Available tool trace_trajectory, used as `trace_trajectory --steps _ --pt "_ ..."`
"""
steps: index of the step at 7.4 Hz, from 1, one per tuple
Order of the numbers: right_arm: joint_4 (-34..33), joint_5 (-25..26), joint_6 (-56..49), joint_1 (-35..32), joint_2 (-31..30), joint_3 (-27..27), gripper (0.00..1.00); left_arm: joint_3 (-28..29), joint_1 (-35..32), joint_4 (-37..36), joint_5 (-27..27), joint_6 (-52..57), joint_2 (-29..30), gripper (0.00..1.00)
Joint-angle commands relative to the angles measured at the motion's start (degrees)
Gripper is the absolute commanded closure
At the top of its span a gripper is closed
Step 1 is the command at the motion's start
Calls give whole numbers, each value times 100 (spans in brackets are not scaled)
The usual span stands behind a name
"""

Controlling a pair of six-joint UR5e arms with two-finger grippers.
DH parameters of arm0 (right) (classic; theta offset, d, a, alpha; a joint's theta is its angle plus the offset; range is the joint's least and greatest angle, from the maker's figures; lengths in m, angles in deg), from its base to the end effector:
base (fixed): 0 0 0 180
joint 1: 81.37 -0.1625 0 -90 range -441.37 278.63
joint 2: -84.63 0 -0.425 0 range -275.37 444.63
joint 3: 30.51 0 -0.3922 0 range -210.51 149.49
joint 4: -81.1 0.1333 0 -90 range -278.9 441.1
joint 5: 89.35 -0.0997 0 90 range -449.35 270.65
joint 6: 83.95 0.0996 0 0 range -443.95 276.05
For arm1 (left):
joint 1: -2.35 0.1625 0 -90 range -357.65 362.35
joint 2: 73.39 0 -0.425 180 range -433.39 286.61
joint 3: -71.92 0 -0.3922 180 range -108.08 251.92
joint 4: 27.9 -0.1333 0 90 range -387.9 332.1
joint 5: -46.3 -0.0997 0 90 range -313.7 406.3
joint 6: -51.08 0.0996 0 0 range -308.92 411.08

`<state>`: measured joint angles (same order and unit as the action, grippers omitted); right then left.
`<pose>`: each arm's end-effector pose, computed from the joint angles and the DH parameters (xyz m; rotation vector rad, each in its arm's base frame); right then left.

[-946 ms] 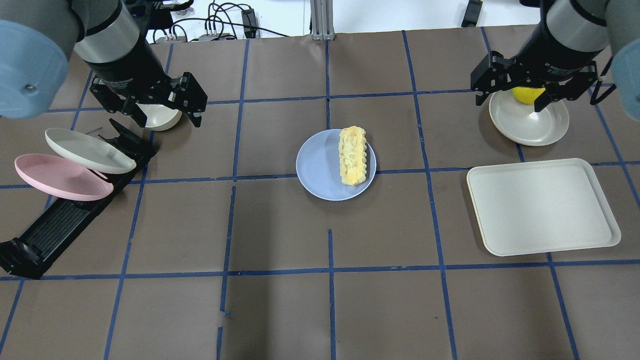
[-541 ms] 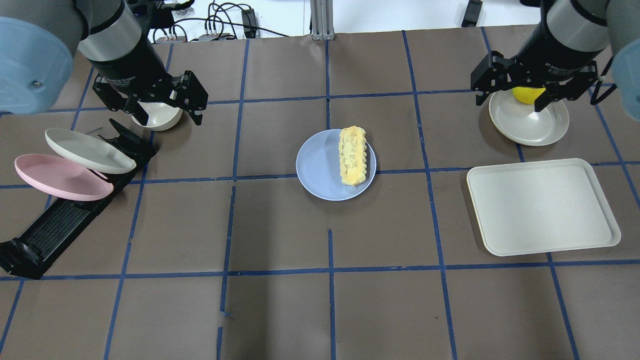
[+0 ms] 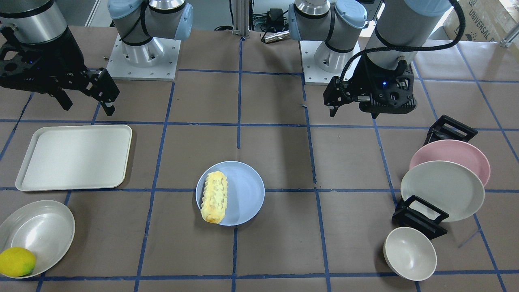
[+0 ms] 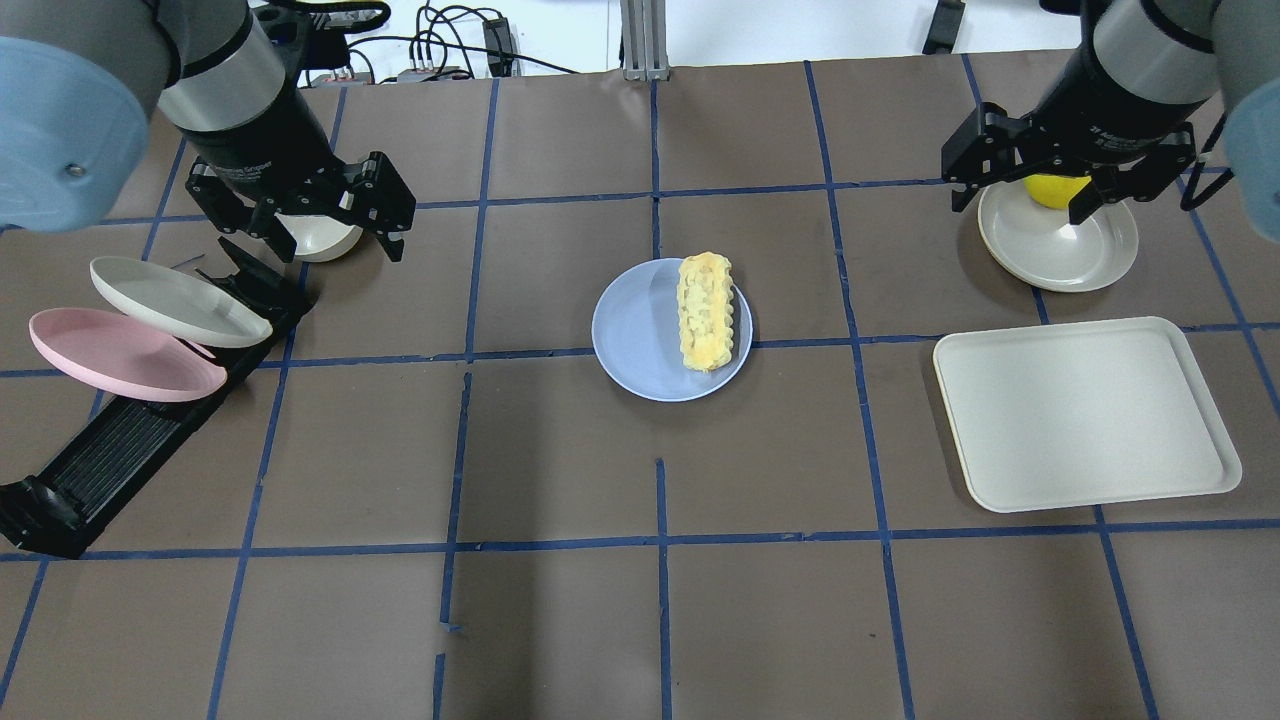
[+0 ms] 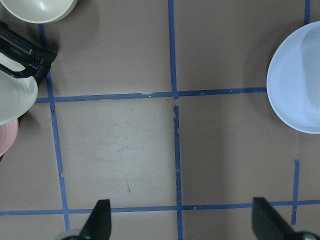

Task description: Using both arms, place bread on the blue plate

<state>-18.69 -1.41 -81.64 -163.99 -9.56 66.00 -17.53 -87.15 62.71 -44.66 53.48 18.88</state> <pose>0.0750 -0.4863 0.4848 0.2586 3.0940 -0.2050 -0.1272 -0.5056 0.4718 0.0523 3.1248 0.0642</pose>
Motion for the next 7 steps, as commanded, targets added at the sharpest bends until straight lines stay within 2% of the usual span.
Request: trace_trajectory --steps 1,7 --pt "-32 -14 5 0 -73 200 0 -19 3 80 -1 15 -60 0" --pt "-58 -14 5 9 -100 263 0 -11 3 80 -10 15 -60 0"
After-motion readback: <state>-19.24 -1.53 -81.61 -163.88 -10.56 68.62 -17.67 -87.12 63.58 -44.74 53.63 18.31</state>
